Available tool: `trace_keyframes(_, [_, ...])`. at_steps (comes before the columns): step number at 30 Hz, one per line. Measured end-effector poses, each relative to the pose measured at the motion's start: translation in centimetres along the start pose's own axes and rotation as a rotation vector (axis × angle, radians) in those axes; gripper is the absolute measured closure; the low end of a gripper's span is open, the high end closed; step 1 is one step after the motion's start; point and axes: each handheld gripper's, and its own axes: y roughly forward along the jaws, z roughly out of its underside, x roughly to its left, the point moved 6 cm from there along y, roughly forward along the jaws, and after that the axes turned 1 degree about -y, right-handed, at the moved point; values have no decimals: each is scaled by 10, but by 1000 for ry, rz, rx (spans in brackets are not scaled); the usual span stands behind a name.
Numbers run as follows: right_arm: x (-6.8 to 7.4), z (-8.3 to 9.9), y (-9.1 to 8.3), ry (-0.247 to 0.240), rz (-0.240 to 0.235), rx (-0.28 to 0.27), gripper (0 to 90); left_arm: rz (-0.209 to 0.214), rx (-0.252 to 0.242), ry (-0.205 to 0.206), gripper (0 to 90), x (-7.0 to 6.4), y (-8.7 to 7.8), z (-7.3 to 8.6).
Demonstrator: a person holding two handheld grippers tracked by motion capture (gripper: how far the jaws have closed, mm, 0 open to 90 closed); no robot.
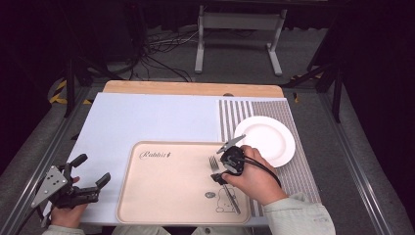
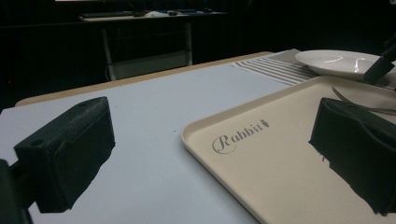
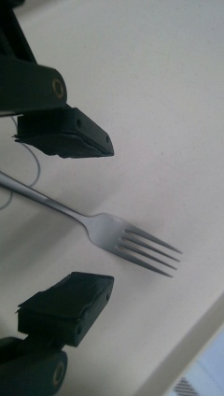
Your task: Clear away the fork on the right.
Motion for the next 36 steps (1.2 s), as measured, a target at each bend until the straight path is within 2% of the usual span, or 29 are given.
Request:
trace_keyframes(1, [0, 0, 1, -35, -5, -18, 361, 0, 0, 0, 5, 0, 0, 0])
trace_keyframes(3, [-2, 1, 0, -118, 6, -36, 583, 0, 0, 0, 5, 0, 0, 0])
trace_keyframes(4, [-2, 1, 1, -142, 5, -46, 641, 1, 1, -1, 5, 0, 0, 0])
trace_keyframes(7, [-1, 3, 5, -185, 0, -77, 819, 0, 1, 0, 5, 0, 0, 0])
trace_keyframes(8, [-1, 4, 7, -183, -12, -82, 880, 0, 3, -1, 5, 0, 0, 0])
trace_keyframes(9, [0, 5, 9, -184, -21, -75, 900, 1, 5, -1, 5, 0, 0, 1])
trace_keyframes(14, [5, 7, 21, -207, -54, -58, 900, 1, 3, -4, 5, 0, 1, 1])
trace_keyframes(25, [2, 9, 30, -210, -42, -17, 900, 1, 2, -6, 5, 0, 1, 1])
trace_keyframes(36, [-2, 9, 31, -200, -24, -12, 900, 1, 4, -6, 5, 0, 1, 1])
